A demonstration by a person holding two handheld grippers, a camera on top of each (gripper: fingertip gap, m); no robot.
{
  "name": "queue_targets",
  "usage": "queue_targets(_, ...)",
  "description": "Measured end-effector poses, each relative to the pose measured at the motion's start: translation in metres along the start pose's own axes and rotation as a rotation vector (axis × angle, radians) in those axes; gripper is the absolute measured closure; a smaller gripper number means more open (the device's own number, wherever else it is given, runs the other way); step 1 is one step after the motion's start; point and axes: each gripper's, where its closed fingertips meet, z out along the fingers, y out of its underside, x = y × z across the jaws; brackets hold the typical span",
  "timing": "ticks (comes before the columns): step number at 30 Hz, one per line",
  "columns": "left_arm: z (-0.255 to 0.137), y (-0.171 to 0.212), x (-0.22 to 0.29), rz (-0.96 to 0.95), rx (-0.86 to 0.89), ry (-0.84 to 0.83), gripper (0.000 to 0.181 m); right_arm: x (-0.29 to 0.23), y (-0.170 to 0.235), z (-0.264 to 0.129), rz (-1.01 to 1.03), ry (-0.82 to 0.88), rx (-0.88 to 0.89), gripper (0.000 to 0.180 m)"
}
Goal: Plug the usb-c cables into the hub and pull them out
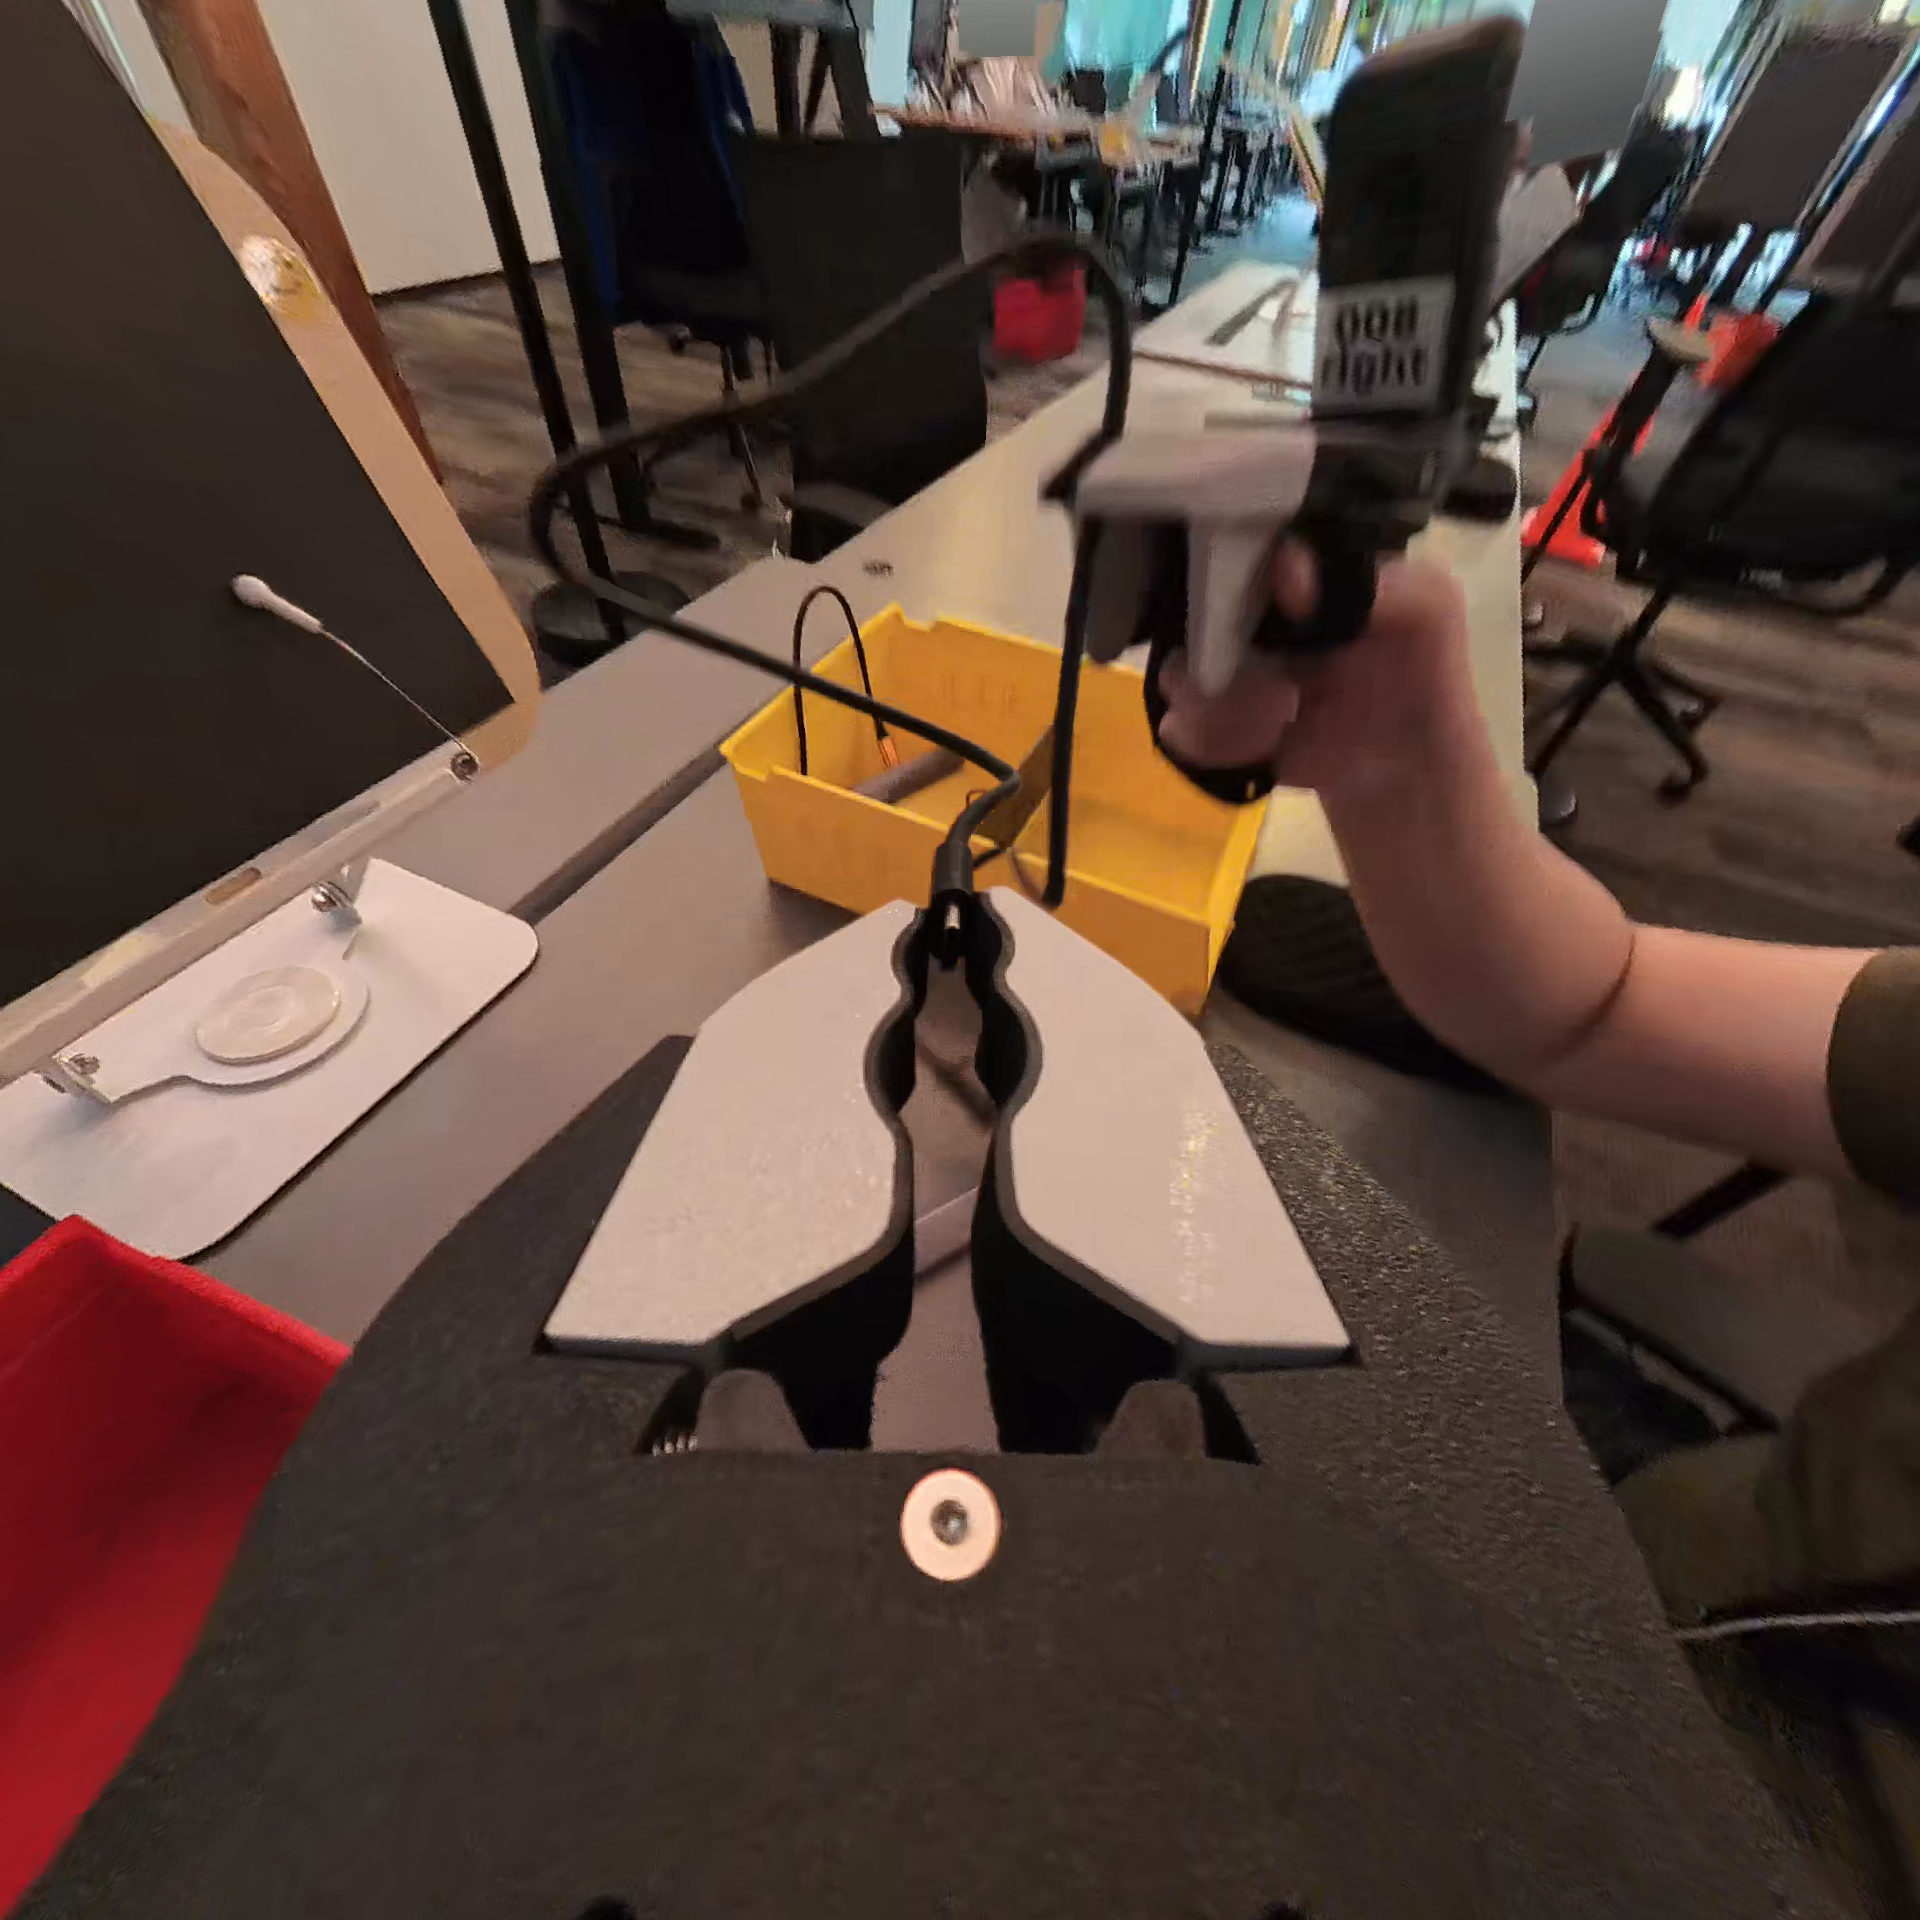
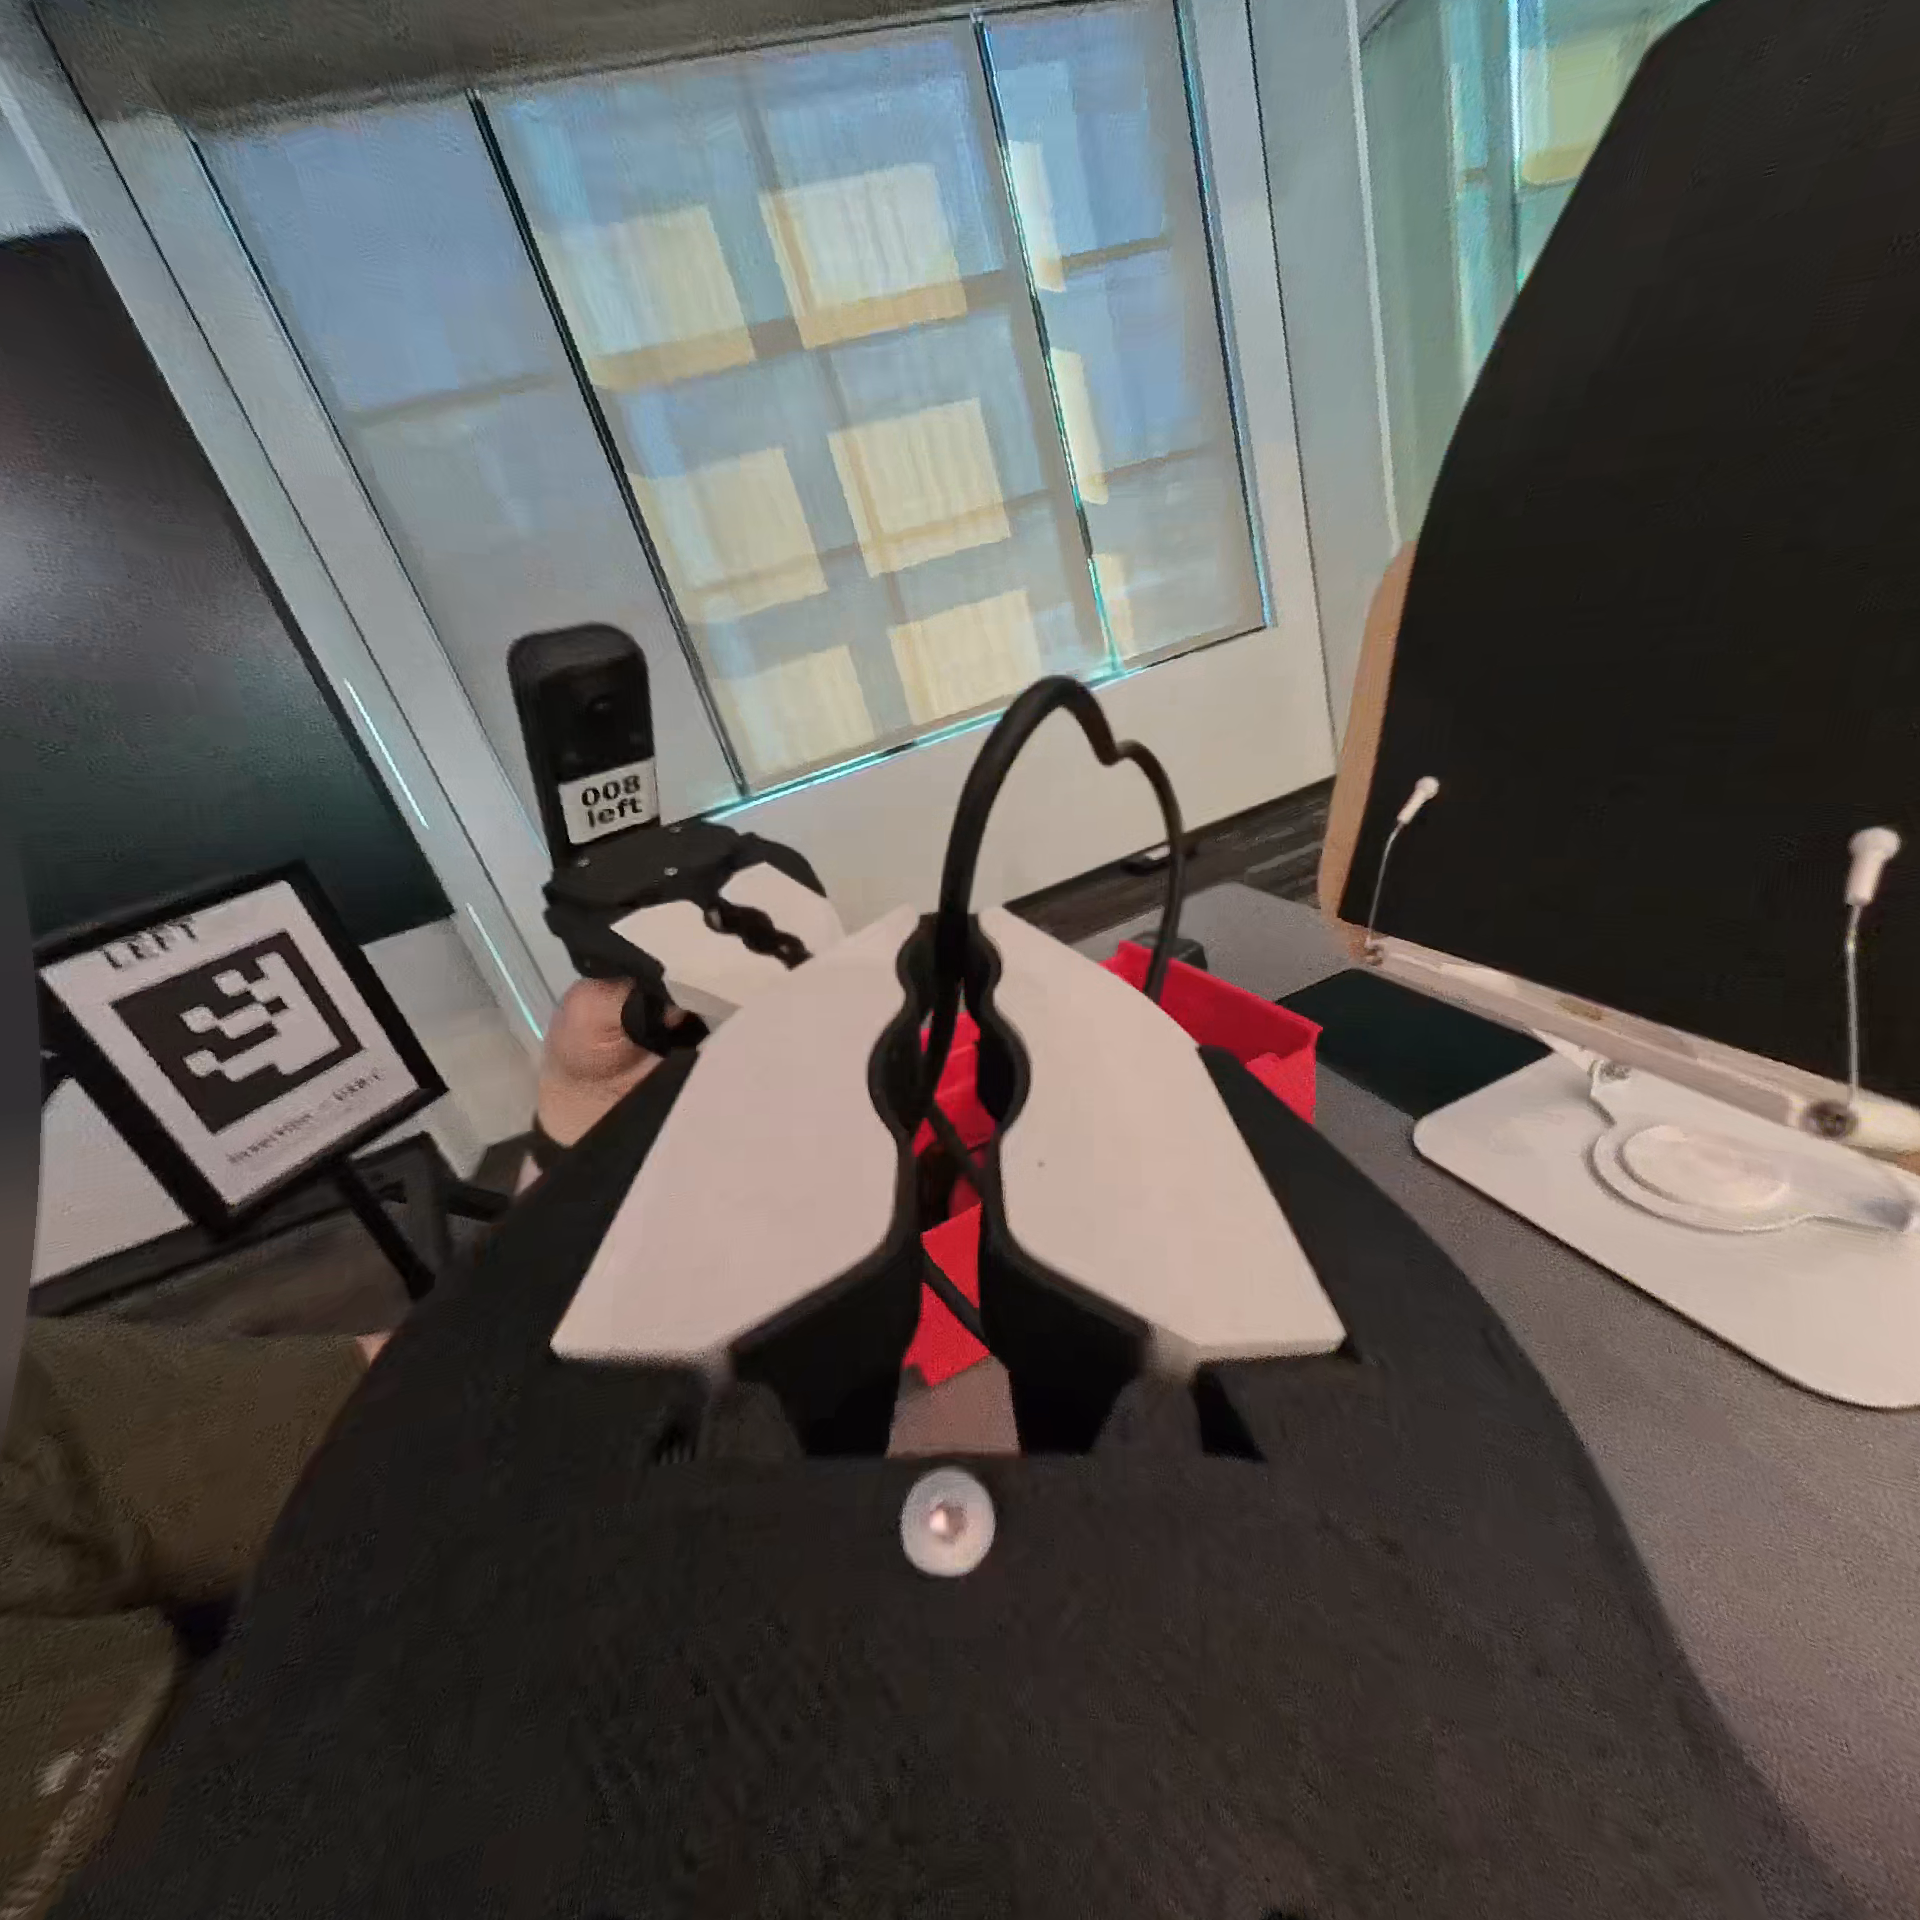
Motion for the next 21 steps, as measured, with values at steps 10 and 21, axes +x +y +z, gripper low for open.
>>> queue_targets(10,-0.022,-0.022,0.017,-0.155,0.162,0.244,0.175,0.073,0.118,0.003,0.364,-0.014,-0.503,0.173)
queue_targets(21,-0.005,-0.002,-0.033,-0.428,0.159,0.164,0.175,0.118,0.13,-0.006,0.082,0.365,-0.634,0.139)
